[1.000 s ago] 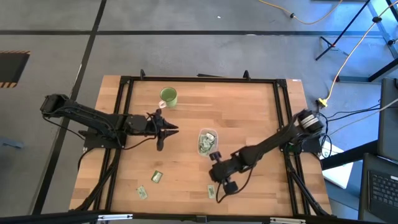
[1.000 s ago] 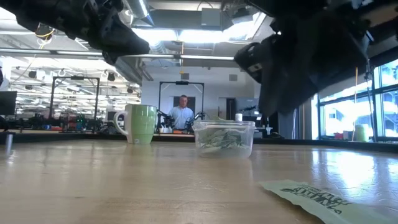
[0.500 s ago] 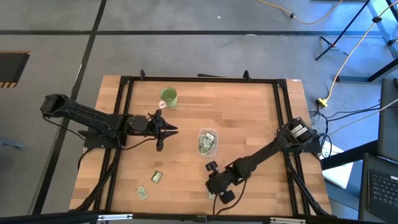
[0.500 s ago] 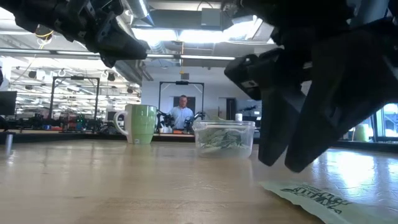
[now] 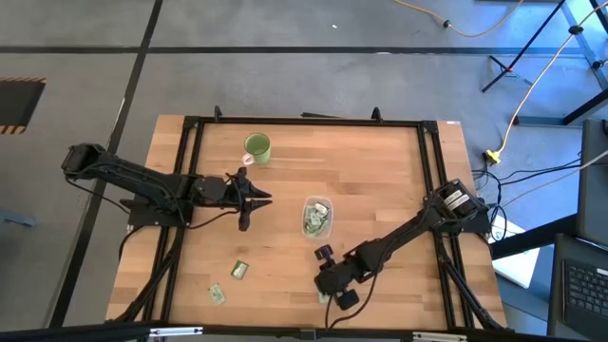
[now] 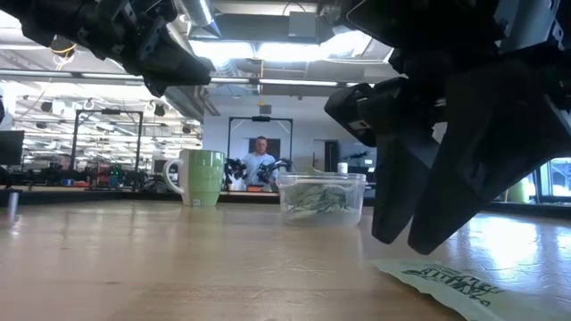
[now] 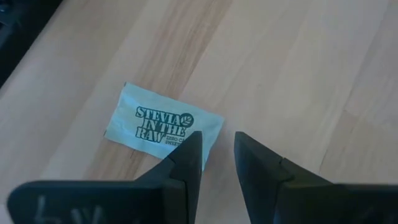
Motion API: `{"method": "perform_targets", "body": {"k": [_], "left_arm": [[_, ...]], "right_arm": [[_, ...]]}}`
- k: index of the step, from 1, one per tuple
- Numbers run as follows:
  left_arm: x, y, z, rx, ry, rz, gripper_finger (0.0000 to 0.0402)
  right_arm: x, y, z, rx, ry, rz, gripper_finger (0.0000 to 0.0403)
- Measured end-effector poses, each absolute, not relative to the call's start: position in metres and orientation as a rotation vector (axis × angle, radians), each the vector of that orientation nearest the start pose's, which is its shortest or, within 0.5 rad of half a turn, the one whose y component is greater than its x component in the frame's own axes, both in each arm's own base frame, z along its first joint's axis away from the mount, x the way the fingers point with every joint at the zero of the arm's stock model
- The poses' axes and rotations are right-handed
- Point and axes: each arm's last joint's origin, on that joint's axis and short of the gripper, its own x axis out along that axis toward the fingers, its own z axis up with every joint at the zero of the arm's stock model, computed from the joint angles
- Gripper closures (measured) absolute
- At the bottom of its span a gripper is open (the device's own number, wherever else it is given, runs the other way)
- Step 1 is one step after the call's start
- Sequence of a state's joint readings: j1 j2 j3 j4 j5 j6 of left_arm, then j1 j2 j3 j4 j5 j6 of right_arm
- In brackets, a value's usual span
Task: Pick and place items into bin
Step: Put the stevia packet into the transparent bin
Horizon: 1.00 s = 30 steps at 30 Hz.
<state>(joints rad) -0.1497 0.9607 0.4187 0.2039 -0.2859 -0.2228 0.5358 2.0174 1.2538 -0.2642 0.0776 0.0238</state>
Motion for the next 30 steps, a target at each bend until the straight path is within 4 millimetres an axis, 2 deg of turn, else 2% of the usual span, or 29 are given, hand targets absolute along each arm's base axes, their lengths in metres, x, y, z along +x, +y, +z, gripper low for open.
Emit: {"method": "perform_targets", "body": {"k": [10, 18, 22, 27, 30], "left_arm": [[0.199, -0.022, 0.213, -0.147, 0.314, 0.171, 0.0327], [0.199, -0.022, 0.213, -0.147, 0.314, 0.172, 0.0323], [0.199, -0.022, 0.213, -0.147, 0.314, 0.171, 0.0323], [0.199, -0.022, 0.213, -0.147, 0.314, 0.172, 0.0325], [0.199, -0.022, 0.213, -0.147, 0.314, 0.172, 0.0323]], "right_arm": [[0.350, 0.206, 0.110, -0.302, 1.032, 0.400, 0.0312], [0.350, 0.205, 0.109, -0.288, 1.043, 0.388, 0.0388], [0.350, 0.205, 0.109, -0.281, 1.045, 0.378, 0.0395], [0.344, 0.201, 0.125, -0.248, 1.055, 0.364, 0.0400], [0.339, 0.194, 0.150, -0.240, 1.035, 0.356, 0.0400]]}}
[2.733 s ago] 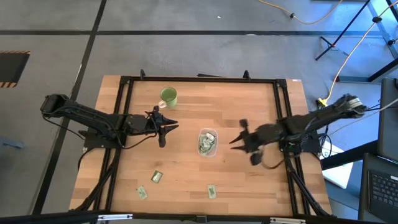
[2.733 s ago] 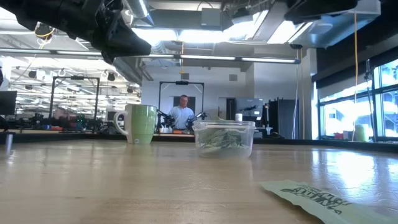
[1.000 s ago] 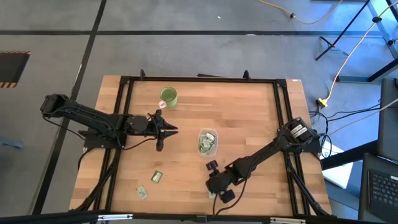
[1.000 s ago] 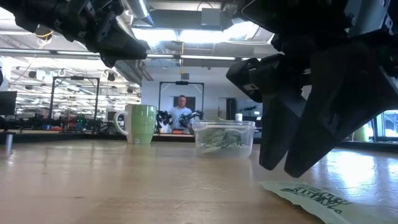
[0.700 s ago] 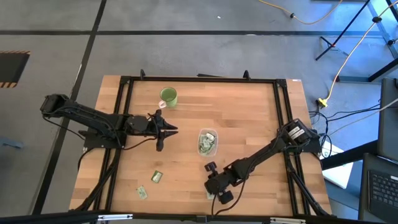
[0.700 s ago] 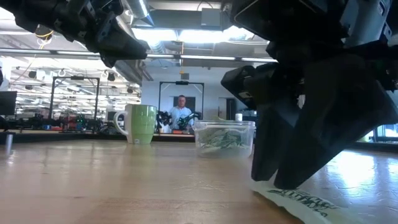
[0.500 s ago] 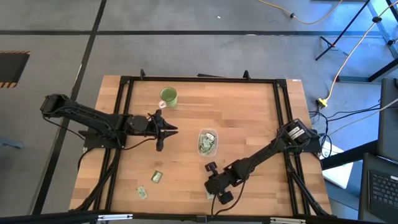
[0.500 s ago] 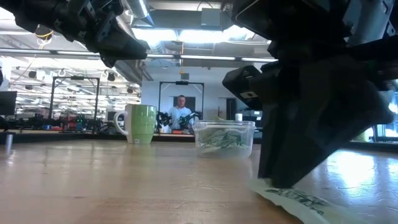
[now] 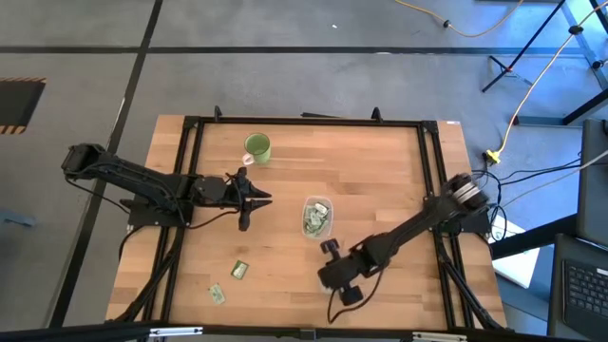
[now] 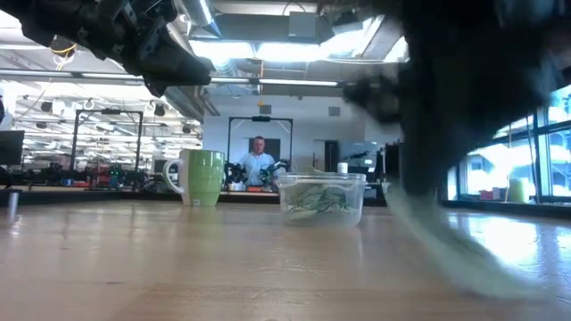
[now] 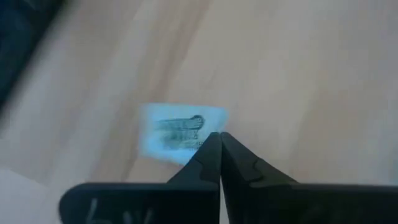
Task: Pick and place items into bin
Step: Put the stevia packet into the transparent bin
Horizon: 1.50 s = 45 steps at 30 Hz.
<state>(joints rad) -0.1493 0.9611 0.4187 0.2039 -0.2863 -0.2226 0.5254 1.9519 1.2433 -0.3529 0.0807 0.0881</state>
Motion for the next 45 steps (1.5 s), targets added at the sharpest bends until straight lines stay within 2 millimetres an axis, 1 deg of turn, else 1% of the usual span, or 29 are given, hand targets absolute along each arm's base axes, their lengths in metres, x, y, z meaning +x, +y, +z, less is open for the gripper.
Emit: {"method": "perform_targets", "body": {"k": [3, 7, 9, 12, 14, 16, 19, 23, 27, 31, 38, 45], "left_arm": [[0.199, -0.022, 0.213, -0.147, 0.314, 0.171, 0.0323], [0.199, -0.022, 0.213, -0.146, 0.316, 0.172, 0.0325], [0.199, -0.022, 0.213, -0.146, 0.319, 0.172, 0.0324], [0.199, -0.022, 0.213, -0.145, 0.320, 0.172, 0.0323], [0.199, -0.022, 0.213, -0.146, 0.320, 0.172, 0.0324], [0.198, -0.022, 0.212, -0.144, 0.328, 0.173, 0.0325], [0.198, -0.022, 0.211, -0.142, 0.339, 0.174, 0.0327], [0.198, -0.021, 0.210, -0.140, 0.350, 0.175, 0.0327], [0.197, -0.022, 0.208, -0.141, 0.368, 0.157, 0.0326], [0.197, -0.022, 0.208, -0.141, 0.368, 0.151, 0.0325], [0.197, -0.022, 0.208, -0.141, 0.369, 0.151, 0.0326], [0.197, -0.022, 0.208, -0.140, 0.368, 0.151, 0.0324]], "right_arm": [[0.334, 0.182, 0.190, -0.244, 0.956, 0.276, 0.0401], [0.326, 0.155, 0.222, -0.290, 0.917, 0.101, 0.0401], [0.326, 0.139, 0.240, -0.269, 0.871, 0.041, 0.0401], [0.331, 0.114, 0.248, -0.249, 0.861, -0.019, 0.0402], [0.336, 0.097, 0.247, -0.235, 0.880, -0.047, 0.0402], [0.342, 0.083, 0.245, -0.201, 0.895, -0.029, 0.0402], [0.351, 0.065, 0.231, -0.175, 0.954, -0.019, 0.0402], [0.356, 0.041, 0.216, -0.167, 1.032, -0.055, 0.0403], [0.361, 0.024, 0.202, -0.135, 1.093, -0.044, 0.0403], [0.367, 0.018, 0.188, -0.117, 1.123, -0.022, 0.0403], [0.371, 0.018, 0.167, -0.119, 1.186, -0.021, 0.0402], [0.372, 0.018, 0.168, -0.119, 1.171, -0.021, 0.0381]]}}
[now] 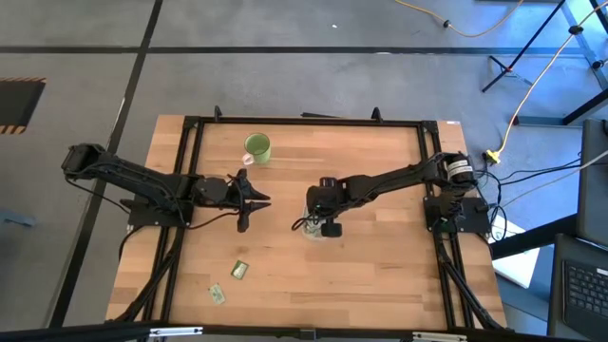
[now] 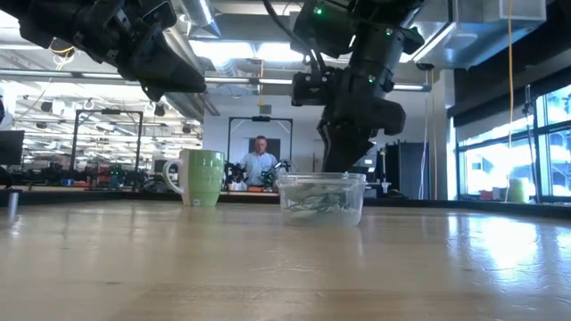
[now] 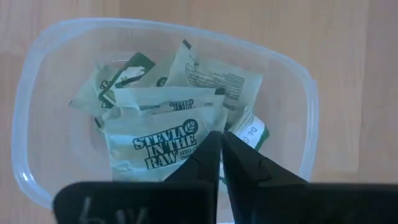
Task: Pick and place items into bin
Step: Put the stevia packet into the transparent bin
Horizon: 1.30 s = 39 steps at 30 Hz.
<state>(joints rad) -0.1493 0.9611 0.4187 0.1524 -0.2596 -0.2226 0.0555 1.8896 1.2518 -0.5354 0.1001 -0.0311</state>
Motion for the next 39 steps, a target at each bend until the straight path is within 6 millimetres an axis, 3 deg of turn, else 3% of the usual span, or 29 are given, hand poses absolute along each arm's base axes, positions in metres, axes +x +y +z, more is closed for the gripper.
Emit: {"method": "perform_targets", "body": {"k": [5, 9, 17, 22, 31, 35, 39], "left_arm": [[0.197, -0.022, 0.208, -0.140, 0.367, 0.151, 0.0323], [0.197, -0.022, 0.209, -0.141, 0.367, 0.150, 0.0318], [0.197, -0.024, 0.208, -0.154, 0.379, 0.075, 0.0311], [0.197, -0.027, 0.208, -0.066, 0.389, -0.030, 0.0313], [0.197, -0.045, 0.207, 0.051, 0.395, -0.264, 0.0282], [0.201, -0.061, 0.204, 0.048, 0.478, -0.324, 0.0269], [0.206, -0.081, 0.199, 0.057, 0.635, -0.311, 0.0272]], "right_arm": [[0.373, 0.018, 0.168, -0.118, 1.158, -0.022, 0.0360], [0.372, 0.018, 0.176, -0.101, 1.139, -0.036, 0.0318], [0.357, 0.022, 0.225, -0.070, 1.004, -0.050, 0.0252], [0.329, 0.030, 0.247, -0.053, 0.942, -0.033, 0.0247], [0.253, 0.031, 0.262, 0.014, 0.680, -0.012, 0.0247], [0.237, 0.026, 0.261, 0.039, 0.536, -0.021, 0.0247], [0.228, 0.019, 0.259, 0.093, 0.513, -0.056, 0.0247]]}}
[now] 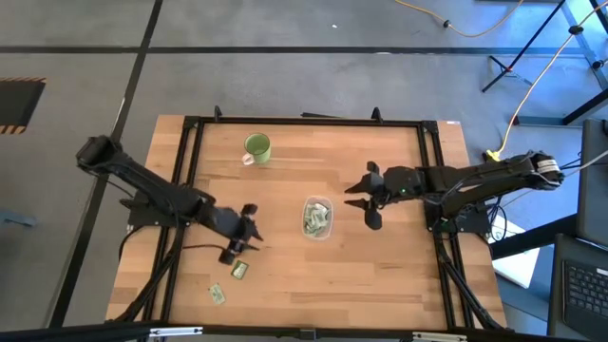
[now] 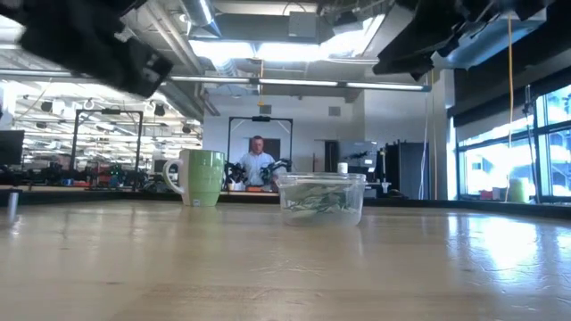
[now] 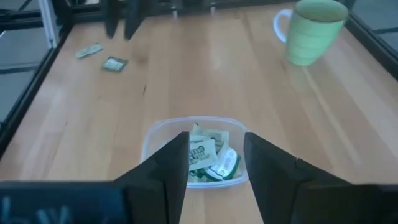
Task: Pick and place items into bin
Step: Put the stevia packet into the transparent bin
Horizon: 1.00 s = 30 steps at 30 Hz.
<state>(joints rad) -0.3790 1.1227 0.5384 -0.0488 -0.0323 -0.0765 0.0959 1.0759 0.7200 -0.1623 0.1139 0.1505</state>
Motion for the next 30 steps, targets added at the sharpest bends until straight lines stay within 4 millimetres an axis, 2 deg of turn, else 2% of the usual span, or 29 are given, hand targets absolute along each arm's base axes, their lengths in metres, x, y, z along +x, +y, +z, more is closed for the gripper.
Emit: {"method": "perform_targets", "body": {"k": [9, 14, 21, 30], "left_arm": [[0.212, -0.131, 0.178, 0.045, 1.079, -0.273, 0.0285], [0.217, -0.148, 0.166, 0.061, 1.204, -0.264, 0.0277], [0.224, -0.156, 0.141, 0.053, 1.334, -0.303, 0.0278], [0.225, -0.158, 0.133, 0.064, 1.366, -0.296, 0.0306]], "right_arm": [[0.229, 0.014, 0.256, 0.102, 0.527, -0.077, 0.0247], [0.229, 0.014, 0.255, 0.100, 0.528, -0.077, 0.0247], [0.228, 0.014, 0.254, 0.100, 0.549, -0.079, 0.0247], [0.227, 0.014, 0.253, 0.097, 0.562, -0.080, 0.0247]]}}
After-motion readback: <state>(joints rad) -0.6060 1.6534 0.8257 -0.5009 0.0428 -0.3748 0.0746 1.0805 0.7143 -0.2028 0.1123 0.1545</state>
